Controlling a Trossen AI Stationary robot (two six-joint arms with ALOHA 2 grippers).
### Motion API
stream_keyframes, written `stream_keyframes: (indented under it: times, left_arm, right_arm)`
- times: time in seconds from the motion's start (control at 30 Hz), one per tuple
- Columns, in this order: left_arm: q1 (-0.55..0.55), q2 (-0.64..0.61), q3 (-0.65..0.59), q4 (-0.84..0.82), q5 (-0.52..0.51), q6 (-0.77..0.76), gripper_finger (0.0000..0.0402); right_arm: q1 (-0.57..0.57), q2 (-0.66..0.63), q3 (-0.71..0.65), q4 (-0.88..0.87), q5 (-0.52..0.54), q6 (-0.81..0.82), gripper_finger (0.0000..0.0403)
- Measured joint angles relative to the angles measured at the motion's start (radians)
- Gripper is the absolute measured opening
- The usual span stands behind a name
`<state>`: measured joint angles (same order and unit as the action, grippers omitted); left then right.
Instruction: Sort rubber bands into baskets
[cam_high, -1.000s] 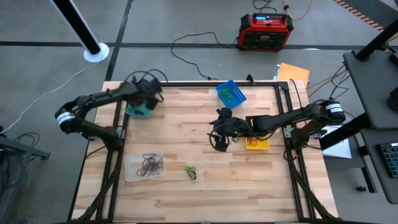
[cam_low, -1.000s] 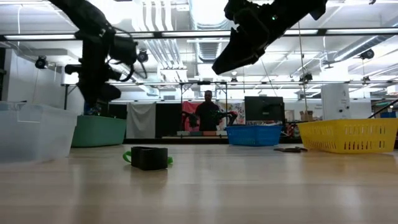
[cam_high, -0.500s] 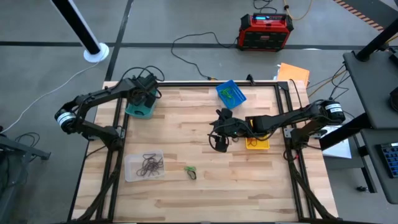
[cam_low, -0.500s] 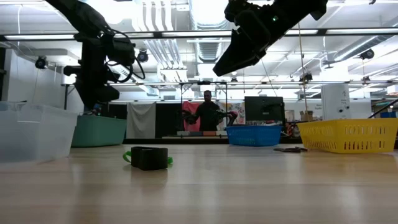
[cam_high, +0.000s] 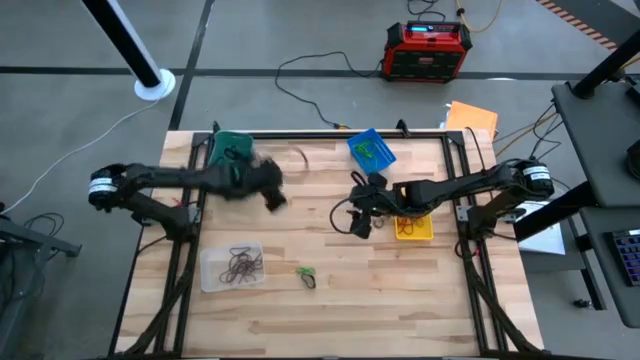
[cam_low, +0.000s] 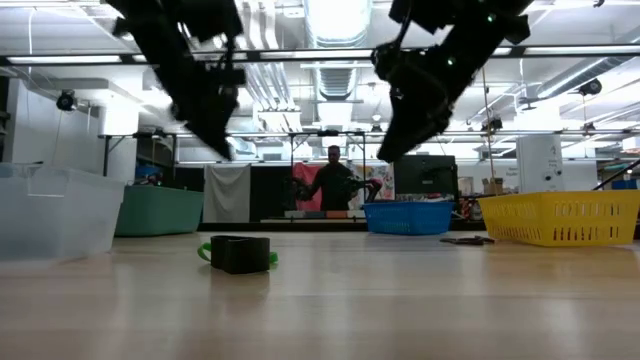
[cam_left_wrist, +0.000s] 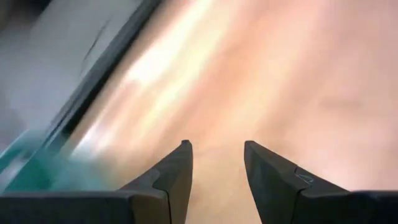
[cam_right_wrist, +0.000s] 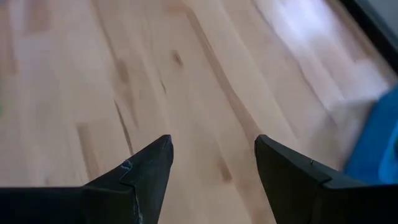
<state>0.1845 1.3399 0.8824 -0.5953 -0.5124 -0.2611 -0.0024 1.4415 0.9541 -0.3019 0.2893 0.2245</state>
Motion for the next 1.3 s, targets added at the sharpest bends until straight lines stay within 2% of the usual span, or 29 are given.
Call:
stream_keyframes:
  times: [0.1,0.2,0.37,0.57,1.07,1.3]
  left_arm:
    - [-0.188,0.000,-0.021,0.167,0.069,0.155,0.0130]
    - [-0.330,0.000,-0.036,0.259,0.180,0.268,0.0130]
    - [-0.449,0.000,-0.039,0.381,0.210,0.304,0.0130]
    - [-0.472,0.000,-0.039,0.454,0.209,0.305,0.0130]
    - [-0.471,0.000,-0.039,0.461,0.207,0.306,0.0130]
    - [-0.471,0.000,-0.039,0.462,0.205,0.305,0.0130]
  right_arm:
    - [-0.016,0.001,-0.002,-0.076,-0.002,0.061,0.0221]
    - [-0.046,0.001,0.006,-0.181,-0.028,0.174,0.0221]
    - [-0.090,0.003,0.015,-0.310,-0.124,0.282,0.0221]
    - [-0.128,0.070,0.028,-0.390,-0.149,0.303,0.0221]
    - [-0.129,0.302,0.208,-0.543,-0.167,0.157,0.0221]
    - [-0.129,0.360,0.207,-0.557,-0.174,0.157,0.0221]
